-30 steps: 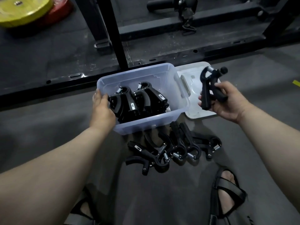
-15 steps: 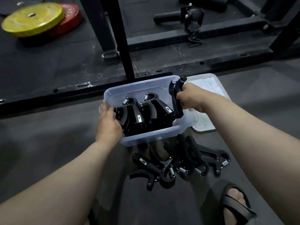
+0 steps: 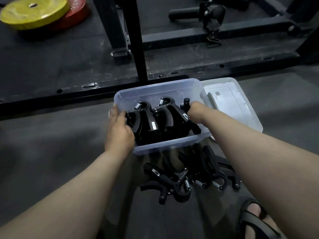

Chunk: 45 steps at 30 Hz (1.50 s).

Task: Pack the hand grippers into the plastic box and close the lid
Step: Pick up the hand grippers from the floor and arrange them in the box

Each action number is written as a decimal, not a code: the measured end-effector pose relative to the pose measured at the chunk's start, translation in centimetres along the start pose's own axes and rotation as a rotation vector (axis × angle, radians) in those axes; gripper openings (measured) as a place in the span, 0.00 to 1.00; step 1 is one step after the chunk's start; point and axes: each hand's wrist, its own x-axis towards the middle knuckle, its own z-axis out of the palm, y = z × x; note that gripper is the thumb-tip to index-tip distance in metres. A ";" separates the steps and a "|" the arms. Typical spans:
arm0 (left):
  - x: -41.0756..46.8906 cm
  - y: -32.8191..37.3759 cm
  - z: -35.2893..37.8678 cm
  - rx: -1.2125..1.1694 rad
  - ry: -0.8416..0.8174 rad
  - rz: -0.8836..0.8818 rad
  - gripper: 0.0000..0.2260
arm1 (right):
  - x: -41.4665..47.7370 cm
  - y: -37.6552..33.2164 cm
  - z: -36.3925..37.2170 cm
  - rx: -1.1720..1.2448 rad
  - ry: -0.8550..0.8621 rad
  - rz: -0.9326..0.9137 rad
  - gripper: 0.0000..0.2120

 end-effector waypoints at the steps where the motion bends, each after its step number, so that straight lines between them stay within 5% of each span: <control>1: 0.0 0.0 0.0 -0.003 0.003 0.006 0.27 | 0.0 0.3 0.2 0.094 -0.044 0.027 0.09; 9: -0.1 0.1 -0.1 -0.007 0.011 0.004 0.27 | -0.5 0.2 0.3 0.753 -0.282 0.319 0.15; 16: -0.1 0.4 -0.3 0.001 0.003 -0.014 0.26 | -0.5 0.4 0.9 0.870 -0.271 0.346 0.19; 26: -0.2 0.3 -0.4 0.024 -0.026 -0.001 0.27 | -2.9 0.3 0.1 0.301 0.169 0.041 0.10; 38: -2.2 1.0 -3.2 -0.039 -0.266 -0.067 0.27 | -14.2 0.7 2.4 -0.185 0.033 -0.085 0.19; 43: -3.0 1.7 -4.9 -0.107 -0.270 -0.121 0.19 | -14.5 1.7 4.3 -0.132 0.146 -0.148 0.17; 45: -3.1 1.8 -4.5 -0.109 -0.218 -0.097 0.21 | -14.4 3.8 5.8 -0.081 0.216 -0.281 0.24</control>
